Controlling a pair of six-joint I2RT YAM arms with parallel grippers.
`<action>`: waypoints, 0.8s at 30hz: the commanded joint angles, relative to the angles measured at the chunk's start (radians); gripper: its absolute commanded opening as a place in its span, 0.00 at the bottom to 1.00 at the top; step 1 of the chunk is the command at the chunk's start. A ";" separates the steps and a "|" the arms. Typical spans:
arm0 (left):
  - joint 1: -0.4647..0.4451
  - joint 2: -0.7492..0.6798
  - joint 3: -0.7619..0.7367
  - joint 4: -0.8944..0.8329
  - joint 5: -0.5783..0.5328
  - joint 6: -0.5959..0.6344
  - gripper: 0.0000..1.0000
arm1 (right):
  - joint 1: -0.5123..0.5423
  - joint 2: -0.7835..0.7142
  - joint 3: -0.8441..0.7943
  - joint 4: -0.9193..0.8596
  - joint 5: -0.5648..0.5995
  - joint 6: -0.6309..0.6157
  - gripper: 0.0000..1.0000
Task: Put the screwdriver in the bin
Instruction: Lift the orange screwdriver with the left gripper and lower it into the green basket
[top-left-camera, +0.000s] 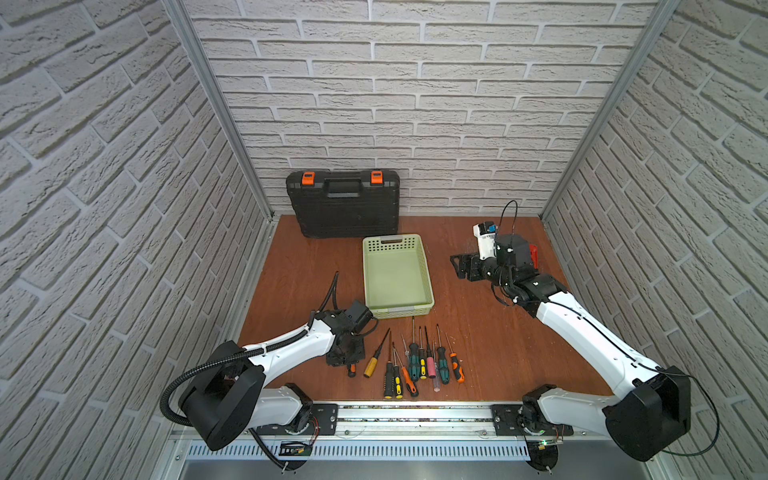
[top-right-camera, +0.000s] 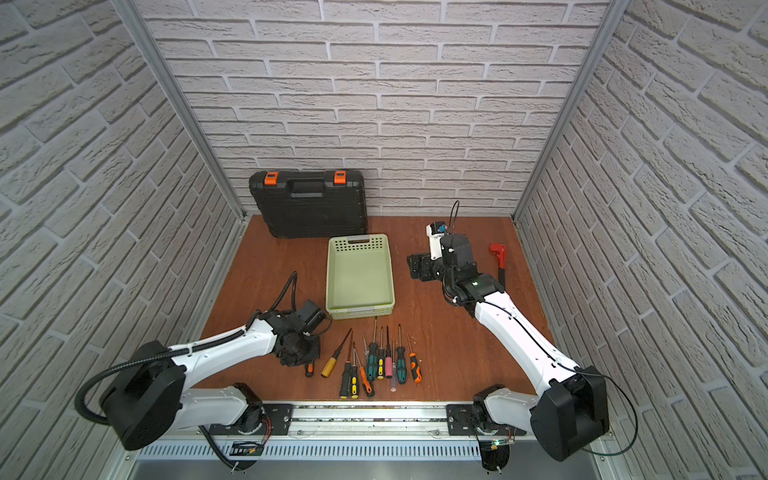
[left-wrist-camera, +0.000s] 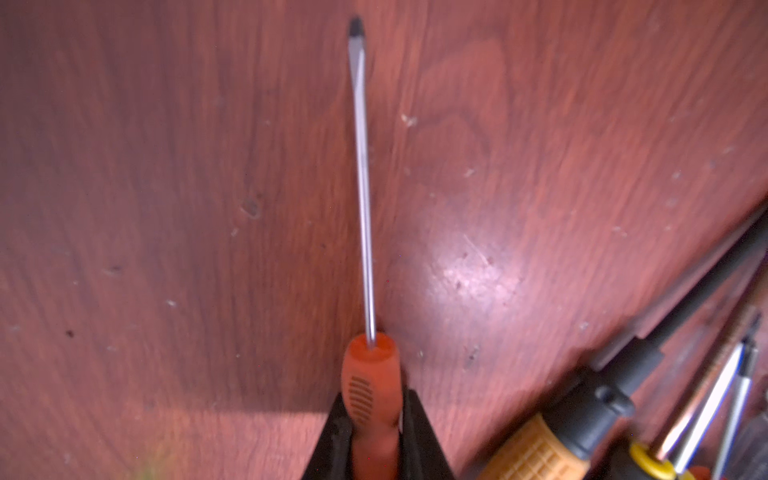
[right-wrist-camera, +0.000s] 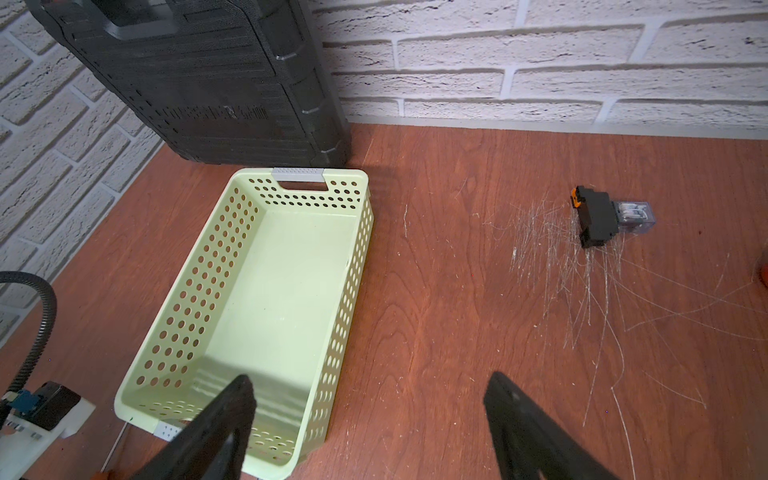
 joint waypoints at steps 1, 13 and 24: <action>-0.008 -0.070 0.047 -0.122 -0.053 -0.025 0.01 | 0.006 -0.011 0.017 0.040 -0.005 -0.014 0.87; 0.109 -0.023 0.595 -0.311 -0.052 0.170 0.03 | 0.006 0.025 0.071 -0.004 -0.020 0.002 0.85; 0.134 0.478 0.979 -0.136 0.009 0.238 0.02 | 0.014 -0.018 0.077 -0.062 -0.049 0.043 0.82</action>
